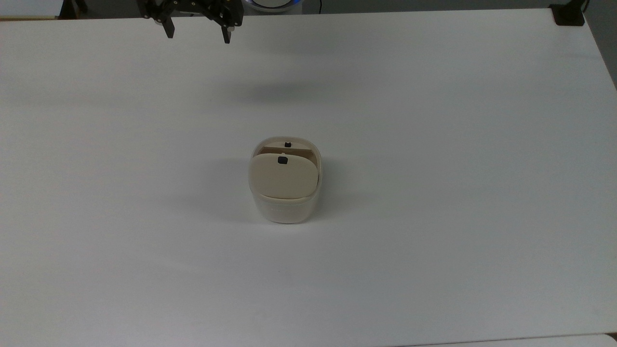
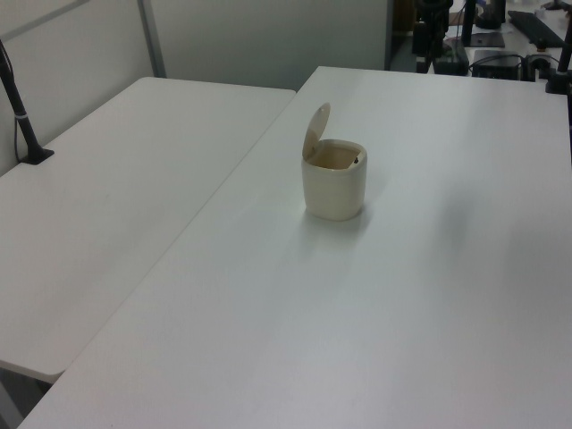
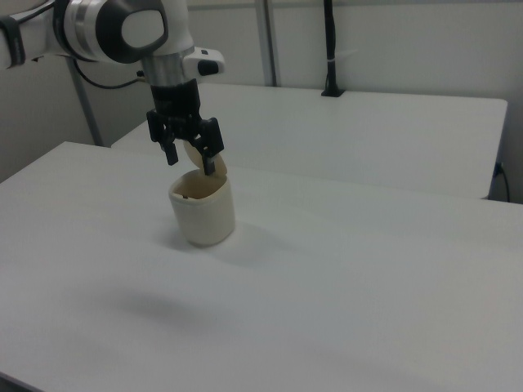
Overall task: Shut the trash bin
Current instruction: 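Move the gripper toward the cream trash bin's open lid, then lower the gripper onto the raised lid, pushing it down over the bin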
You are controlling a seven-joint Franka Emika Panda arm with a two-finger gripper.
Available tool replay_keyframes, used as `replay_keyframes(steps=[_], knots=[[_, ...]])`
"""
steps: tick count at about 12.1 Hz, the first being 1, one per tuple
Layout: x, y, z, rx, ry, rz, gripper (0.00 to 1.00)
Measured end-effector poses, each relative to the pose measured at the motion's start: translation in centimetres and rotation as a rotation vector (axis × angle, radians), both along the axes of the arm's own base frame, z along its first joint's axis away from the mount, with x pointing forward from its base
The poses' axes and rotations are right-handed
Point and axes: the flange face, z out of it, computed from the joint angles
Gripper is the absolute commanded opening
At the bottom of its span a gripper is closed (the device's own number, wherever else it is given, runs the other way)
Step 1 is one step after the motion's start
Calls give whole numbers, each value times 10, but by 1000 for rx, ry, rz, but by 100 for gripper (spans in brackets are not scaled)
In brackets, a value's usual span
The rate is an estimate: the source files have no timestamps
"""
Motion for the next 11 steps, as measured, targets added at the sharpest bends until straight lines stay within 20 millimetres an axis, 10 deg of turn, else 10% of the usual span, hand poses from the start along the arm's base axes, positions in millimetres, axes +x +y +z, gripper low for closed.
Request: replay_keyframes(steps=[3, 11], knots=[[0, 0, 1, 5, -2, 59, 2], [60, 54, -10, 116, -284, 58, 0]])
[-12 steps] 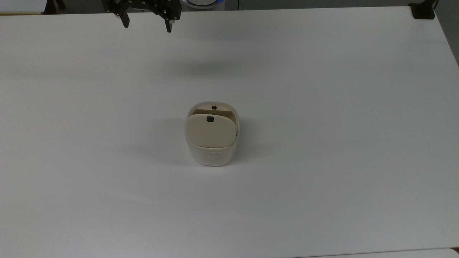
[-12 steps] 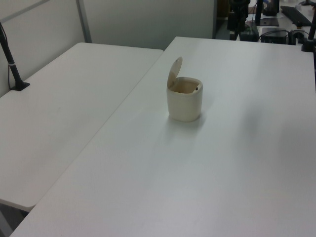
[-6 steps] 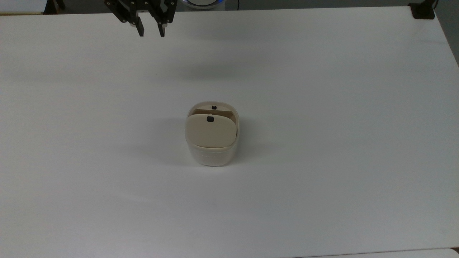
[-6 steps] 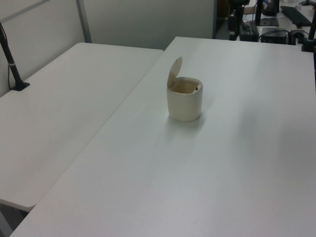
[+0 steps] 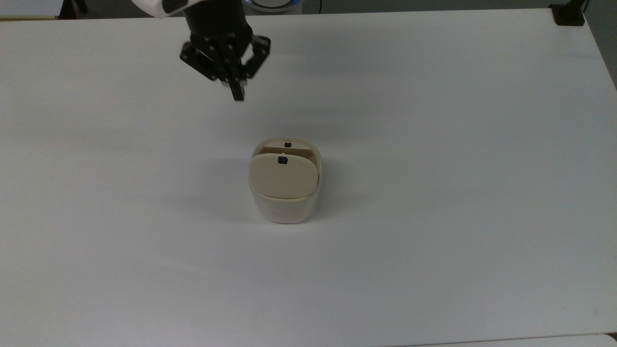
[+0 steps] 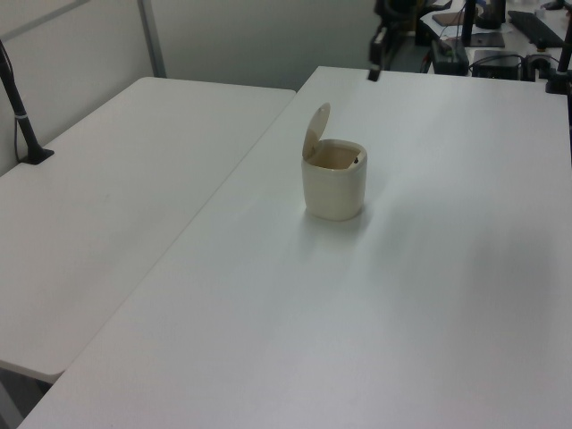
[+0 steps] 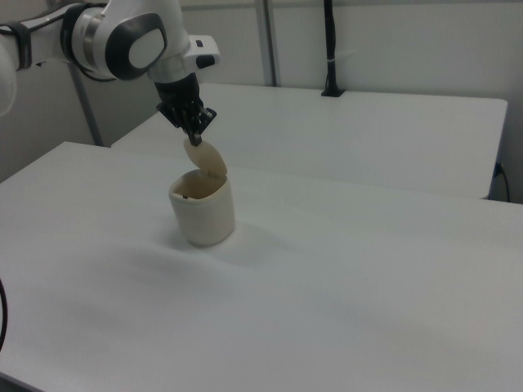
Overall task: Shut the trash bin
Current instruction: 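Lower the gripper onto the raised lid, pushing it down over the bin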
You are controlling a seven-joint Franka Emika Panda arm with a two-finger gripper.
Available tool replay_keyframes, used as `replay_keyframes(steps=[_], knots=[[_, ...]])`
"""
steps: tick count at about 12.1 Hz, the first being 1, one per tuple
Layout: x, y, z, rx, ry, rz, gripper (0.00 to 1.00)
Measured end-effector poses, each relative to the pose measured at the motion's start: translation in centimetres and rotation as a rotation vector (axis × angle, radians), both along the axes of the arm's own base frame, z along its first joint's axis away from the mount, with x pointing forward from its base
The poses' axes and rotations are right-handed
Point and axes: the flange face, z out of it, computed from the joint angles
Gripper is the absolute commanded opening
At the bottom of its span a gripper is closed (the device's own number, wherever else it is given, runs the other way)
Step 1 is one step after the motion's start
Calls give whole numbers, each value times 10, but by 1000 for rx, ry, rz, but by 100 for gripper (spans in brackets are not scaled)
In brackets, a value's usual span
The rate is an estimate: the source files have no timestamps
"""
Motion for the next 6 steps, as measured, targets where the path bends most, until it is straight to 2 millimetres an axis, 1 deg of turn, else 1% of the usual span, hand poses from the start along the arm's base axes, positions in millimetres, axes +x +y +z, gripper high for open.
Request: replay_keyframes(steps=[2, 4, 5, 6], knots=[[28, 29, -4, 16, -114, -76, 0], [50, 54, -6, 40, -197, -131, 0], [59, 63, -10, 41, -221, -148, 0], [64, 68, -15, 32, -227, -153, 0]])
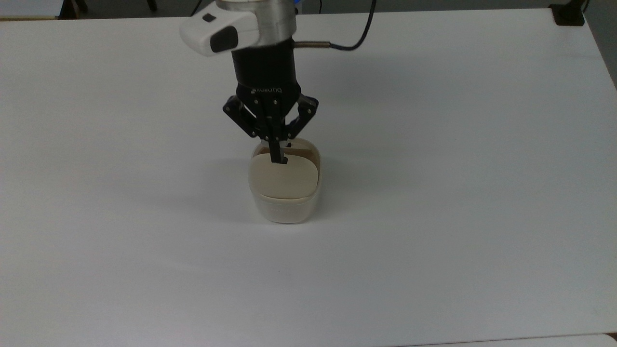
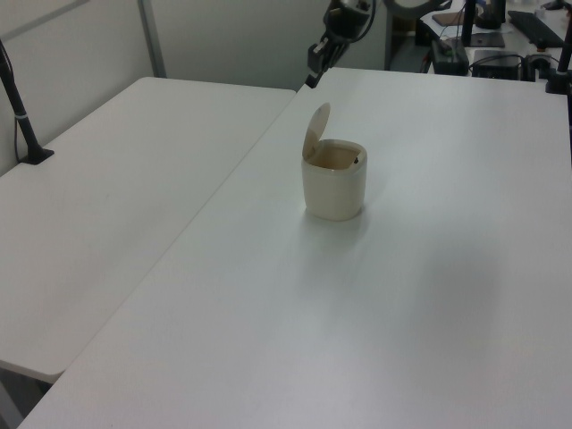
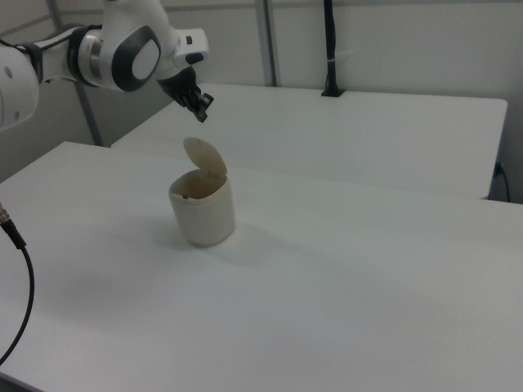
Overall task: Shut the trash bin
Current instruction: 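Lower the gripper onto the raised lid, pushing it down over the bin, then press the gripper down on the lid to seat it shut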
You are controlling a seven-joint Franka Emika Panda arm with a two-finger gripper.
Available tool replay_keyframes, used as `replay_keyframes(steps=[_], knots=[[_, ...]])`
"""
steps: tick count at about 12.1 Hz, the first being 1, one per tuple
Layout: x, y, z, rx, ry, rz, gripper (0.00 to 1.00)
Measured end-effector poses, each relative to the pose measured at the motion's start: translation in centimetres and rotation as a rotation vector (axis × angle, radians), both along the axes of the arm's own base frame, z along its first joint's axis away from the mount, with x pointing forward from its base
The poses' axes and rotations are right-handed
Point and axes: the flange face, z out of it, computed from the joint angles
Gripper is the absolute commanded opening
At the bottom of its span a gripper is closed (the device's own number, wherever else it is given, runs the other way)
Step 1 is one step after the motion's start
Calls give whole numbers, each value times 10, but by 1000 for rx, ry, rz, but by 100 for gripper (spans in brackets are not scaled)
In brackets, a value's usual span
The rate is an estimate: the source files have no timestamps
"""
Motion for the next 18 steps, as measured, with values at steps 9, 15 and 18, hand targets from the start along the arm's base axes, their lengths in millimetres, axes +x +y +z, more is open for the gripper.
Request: replay_keyframes(steps=[9, 15, 18], knots=[[-3, 6, -46, -134, 227, 81, 0], [-13, 20, -83, -150, 353, 141, 0], [-16, 24, -106, -157, 394, 151, 0]])
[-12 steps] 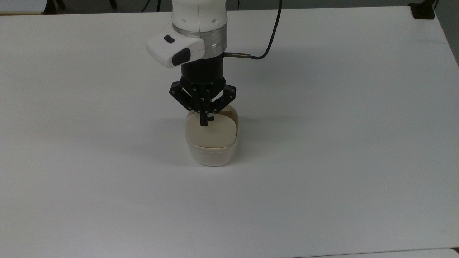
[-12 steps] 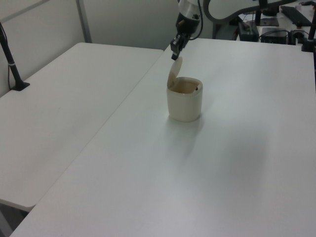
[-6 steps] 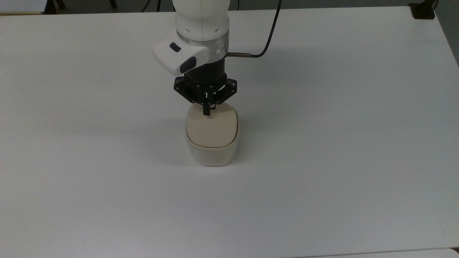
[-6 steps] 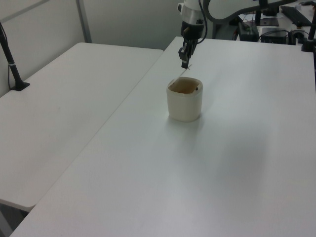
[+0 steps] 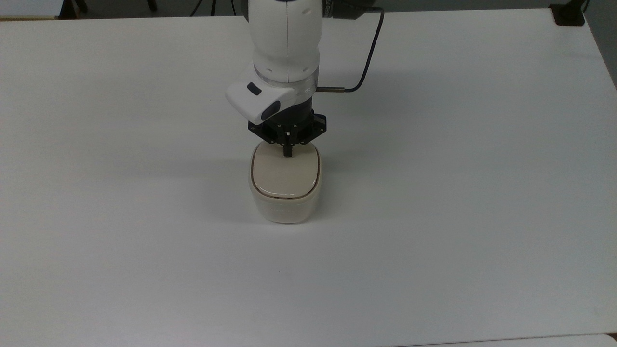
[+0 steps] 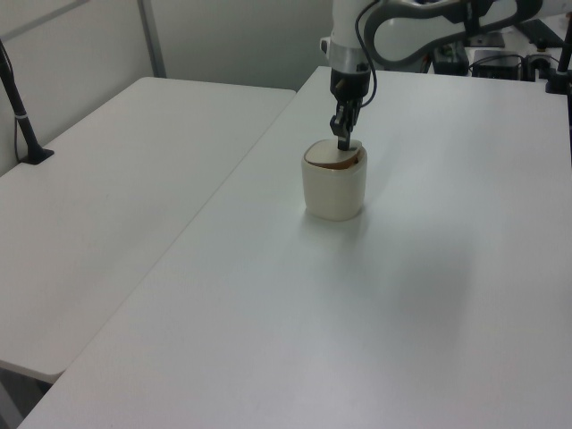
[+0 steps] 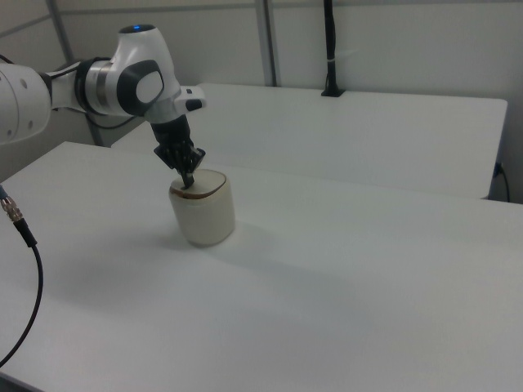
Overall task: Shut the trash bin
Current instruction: 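Press the gripper down on the lid to seat it shut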
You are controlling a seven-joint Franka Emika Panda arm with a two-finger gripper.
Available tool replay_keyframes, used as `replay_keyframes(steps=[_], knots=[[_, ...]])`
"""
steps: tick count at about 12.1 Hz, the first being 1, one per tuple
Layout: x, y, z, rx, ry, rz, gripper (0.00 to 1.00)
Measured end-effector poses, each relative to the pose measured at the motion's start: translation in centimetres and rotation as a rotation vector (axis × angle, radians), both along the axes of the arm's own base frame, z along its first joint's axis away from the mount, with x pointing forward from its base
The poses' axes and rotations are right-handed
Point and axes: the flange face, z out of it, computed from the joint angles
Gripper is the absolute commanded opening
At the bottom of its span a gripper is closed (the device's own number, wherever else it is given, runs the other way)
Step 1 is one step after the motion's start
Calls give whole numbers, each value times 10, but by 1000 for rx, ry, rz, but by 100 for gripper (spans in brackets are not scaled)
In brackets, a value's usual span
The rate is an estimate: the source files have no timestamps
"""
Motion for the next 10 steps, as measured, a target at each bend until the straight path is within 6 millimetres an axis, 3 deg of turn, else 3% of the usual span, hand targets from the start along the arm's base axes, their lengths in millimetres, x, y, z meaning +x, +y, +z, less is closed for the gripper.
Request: replay_keyframes(steps=[2, 7, 8, 9, 10], knots=[[-1, 0, -10, -4, 18, 1, 0], [-2, 1, -14, -6, 26, 3, 0], [-2, 1, -14, -6, 26, 3, 5], [-2, 1, -13, -6, 24, 3, 20], [-2, 1, -10, -5, 19, 2, 53]])
